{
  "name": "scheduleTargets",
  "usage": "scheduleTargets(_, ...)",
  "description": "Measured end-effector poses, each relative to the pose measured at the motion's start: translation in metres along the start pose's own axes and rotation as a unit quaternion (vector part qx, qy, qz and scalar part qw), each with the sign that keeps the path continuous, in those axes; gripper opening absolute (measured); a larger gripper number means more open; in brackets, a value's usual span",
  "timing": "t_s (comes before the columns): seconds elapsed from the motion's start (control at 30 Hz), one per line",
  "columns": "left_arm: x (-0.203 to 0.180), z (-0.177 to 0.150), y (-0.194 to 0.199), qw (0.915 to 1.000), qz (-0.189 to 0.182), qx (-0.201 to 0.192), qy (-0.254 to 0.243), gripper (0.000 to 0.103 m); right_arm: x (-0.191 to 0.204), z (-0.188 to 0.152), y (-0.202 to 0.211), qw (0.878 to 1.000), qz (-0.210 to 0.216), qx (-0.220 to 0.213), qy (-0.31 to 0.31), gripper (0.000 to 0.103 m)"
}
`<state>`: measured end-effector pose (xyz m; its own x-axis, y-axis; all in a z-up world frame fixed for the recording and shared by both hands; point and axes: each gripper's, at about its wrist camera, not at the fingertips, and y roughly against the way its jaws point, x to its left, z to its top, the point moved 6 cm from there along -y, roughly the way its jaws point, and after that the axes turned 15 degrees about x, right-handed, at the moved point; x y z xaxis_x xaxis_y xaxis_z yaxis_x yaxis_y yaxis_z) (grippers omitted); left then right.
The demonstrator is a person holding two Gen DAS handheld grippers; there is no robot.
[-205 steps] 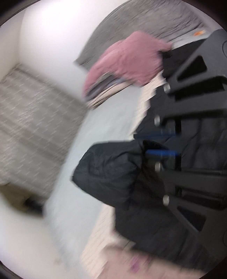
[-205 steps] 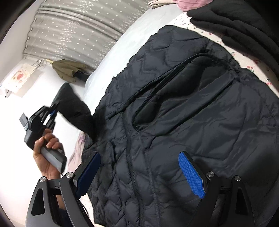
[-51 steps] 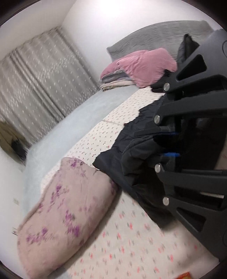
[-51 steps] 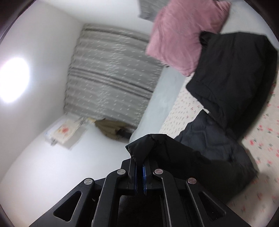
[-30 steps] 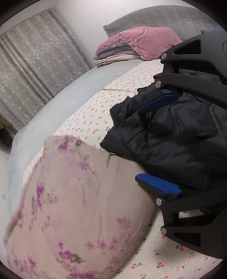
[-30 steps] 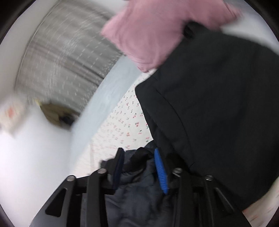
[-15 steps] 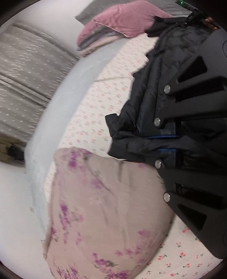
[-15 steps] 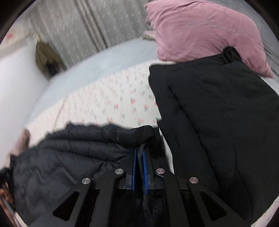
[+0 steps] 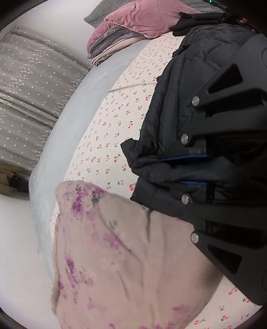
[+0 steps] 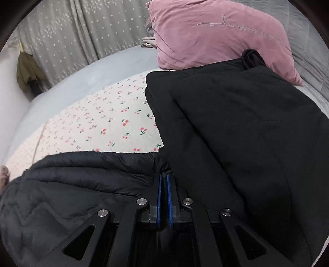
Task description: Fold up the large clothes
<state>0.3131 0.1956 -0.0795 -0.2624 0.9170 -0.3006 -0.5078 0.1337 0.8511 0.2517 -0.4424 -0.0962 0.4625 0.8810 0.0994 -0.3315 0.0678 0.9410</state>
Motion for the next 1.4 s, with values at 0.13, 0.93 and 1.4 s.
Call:
scheduleTargets(0.13, -0.002, -0.001, 0.008, 0.9999, -0.011, 0.001, -0.002, 0.048, -0.001, -0.003, 0.001, 1.0, 0.001, -0.003, 0.009, 0.007)
scheduleTargets(0.93, -0.043, -0.064, 0.074, 0.9973, -0.007, 0.009, -0.073, 0.069, 0.165, -0.093, 0.112, 0.968, 0.133, -0.037, 0.21, 0.04)
scheduleTargets(1.4, 0.047, -0.059, 0.062, 0.998, -0.012, 0.058, 0.021, 0.069, 0.277, -0.128, 0.077, 0.95, 0.136, 0.017, 0.28, 0.013)
